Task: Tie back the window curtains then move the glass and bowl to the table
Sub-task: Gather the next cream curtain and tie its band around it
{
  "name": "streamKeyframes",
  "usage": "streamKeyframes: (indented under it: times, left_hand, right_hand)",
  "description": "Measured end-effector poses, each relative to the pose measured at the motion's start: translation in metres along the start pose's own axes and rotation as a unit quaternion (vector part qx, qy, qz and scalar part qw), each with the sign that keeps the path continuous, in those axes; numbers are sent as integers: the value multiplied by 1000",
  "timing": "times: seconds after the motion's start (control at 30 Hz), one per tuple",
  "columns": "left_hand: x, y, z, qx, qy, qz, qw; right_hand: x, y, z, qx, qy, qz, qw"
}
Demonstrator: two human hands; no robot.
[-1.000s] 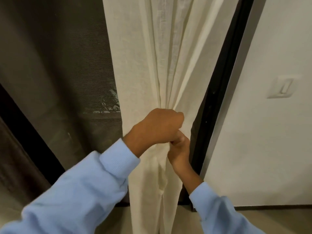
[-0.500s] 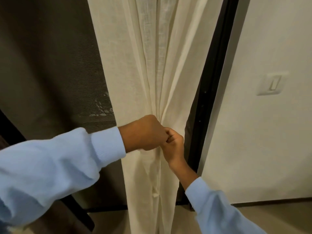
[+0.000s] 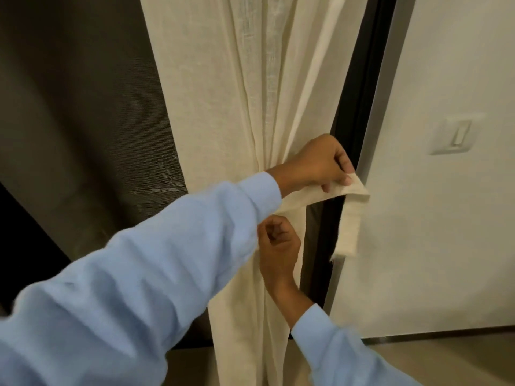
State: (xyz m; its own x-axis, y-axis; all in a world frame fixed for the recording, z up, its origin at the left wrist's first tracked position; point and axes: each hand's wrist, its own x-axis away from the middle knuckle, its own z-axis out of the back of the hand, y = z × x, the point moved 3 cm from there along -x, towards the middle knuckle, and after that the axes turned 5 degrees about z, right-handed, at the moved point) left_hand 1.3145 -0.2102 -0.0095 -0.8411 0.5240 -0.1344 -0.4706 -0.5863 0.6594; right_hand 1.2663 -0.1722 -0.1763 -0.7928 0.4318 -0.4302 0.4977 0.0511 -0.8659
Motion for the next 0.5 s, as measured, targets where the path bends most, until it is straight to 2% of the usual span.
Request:
streamKeyframes:
  times: [0.07,0.13,0.3,0.4,0.43,0.5]
  left_hand:
    - [-12,-6,-3,-198,71,-6,978]
    - [-16,-18,-6,-317,88,-16,944]
    - [-23,-51,-17,-374,16,47,926]
    - [-23,-57,-16,-402,-4,43,914]
    - [-22,-58,-14,-392,-8,39,919]
    - [-11,-52,-9,-309,15,-14,951]
  right_hand:
    - [5,1,-1,-6,16,28,999]
    - [11,0,-2,-18,21,29,999]
    - [13,-2,-1,-63,7,-42,997]
    - [2,7,-2,53,-48,-59,996]
    - [-1,9,-3,91,-63,-60,992]
    - [-4,10,-4,86,-75,-72,991]
